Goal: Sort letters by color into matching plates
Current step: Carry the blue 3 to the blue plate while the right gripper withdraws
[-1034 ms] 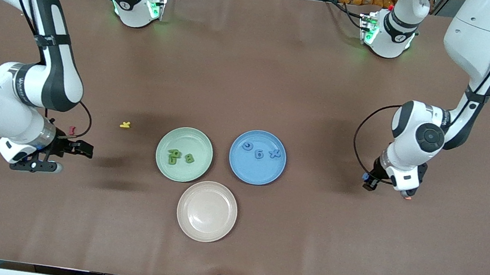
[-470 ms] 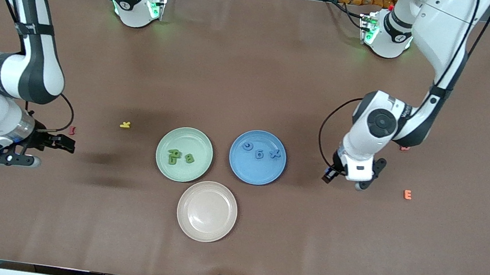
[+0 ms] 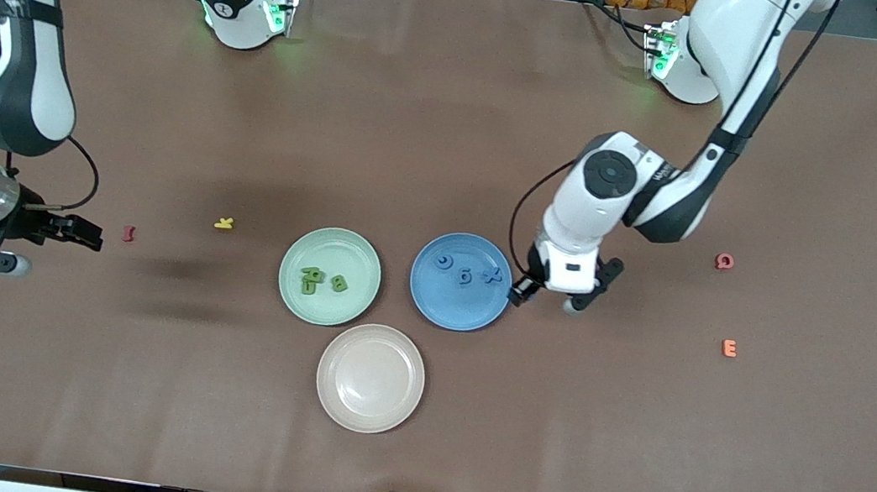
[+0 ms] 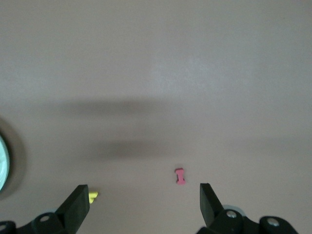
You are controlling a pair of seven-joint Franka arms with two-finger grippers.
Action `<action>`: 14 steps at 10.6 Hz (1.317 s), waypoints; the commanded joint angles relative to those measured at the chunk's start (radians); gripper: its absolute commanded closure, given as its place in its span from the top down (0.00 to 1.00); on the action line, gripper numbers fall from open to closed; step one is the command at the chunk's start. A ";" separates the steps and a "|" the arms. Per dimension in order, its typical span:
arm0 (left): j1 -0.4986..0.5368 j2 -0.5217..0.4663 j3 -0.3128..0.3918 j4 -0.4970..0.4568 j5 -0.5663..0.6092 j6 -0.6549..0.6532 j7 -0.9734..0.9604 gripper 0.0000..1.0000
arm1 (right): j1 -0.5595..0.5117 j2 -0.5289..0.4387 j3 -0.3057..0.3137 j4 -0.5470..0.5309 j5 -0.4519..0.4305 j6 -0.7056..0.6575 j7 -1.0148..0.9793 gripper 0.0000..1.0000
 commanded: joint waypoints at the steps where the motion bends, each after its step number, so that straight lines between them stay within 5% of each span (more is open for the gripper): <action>1: -0.085 0.082 0.010 0.111 0.012 -0.018 -0.091 0.00 | -0.017 -0.059 -0.001 0.059 -0.020 -0.164 0.008 1.00; 6: -0.108 0.102 -0.032 0.137 0.016 -0.015 -0.093 0.00 | -0.009 -0.100 0.001 0.156 -0.053 -0.337 0.126 1.00; 7: -0.107 0.102 -0.034 0.137 0.020 -0.015 -0.079 0.13 | -0.009 -0.114 0.001 0.165 -0.052 -0.359 0.127 1.00; 8: -0.110 0.103 -0.034 0.133 0.026 -0.018 -0.039 0.99 | -0.009 -0.123 0.001 0.186 -0.052 -0.395 0.127 1.00; 14: -0.087 0.070 -0.020 0.130 0.055 -0.185 0.160 1.00 | -0.010 -0.132 0.001 0.256 -0.052 -0.482 0.129 1.00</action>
